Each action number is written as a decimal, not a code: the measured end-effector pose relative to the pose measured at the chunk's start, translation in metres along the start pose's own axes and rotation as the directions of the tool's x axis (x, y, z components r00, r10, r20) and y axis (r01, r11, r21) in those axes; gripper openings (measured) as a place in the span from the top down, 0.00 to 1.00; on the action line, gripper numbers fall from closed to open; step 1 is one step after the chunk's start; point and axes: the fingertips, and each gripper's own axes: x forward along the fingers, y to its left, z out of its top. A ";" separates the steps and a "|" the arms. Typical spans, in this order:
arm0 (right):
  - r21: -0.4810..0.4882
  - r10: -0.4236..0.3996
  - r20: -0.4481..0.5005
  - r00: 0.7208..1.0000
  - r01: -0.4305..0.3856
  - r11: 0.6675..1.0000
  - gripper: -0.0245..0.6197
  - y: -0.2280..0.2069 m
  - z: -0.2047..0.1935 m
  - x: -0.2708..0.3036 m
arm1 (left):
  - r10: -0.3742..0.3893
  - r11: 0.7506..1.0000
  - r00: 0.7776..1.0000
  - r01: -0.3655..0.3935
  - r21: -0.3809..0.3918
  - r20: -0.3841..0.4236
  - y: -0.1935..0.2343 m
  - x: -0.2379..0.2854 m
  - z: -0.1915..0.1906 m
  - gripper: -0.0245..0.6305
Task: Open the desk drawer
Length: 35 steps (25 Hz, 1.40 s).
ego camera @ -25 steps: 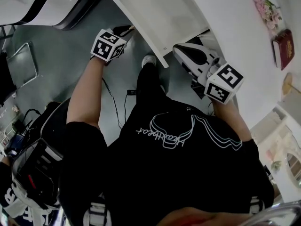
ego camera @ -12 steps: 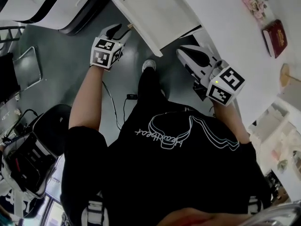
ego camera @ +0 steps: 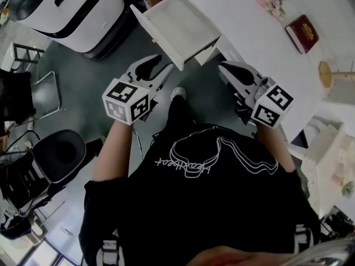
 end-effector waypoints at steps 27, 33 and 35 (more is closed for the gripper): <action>-0.106 0.053 0.157 0.986 -0.037 0.994 0.95 0.090 0.035 -0.070 | -0.109 0.993 0.964 0.096 0.063 0.241 -0.161 -0.072 0.063 0.96; -0.112 0.063 0.148 0.987 -0.046 0.993 0.95 0.095 0.034 -0.065 | -0.107 0.993 0.961 0.091 0.075 0.257 -0.162 -0.079 0.065 0.96; -0.125 0.066 0.151 0.986 -0.048 0.991 0.95 0.096 0.037 -0.064 | -0.113 0.992 0.961 0.094 0.083 0.252 -0.162 -0.078 0.067 0.96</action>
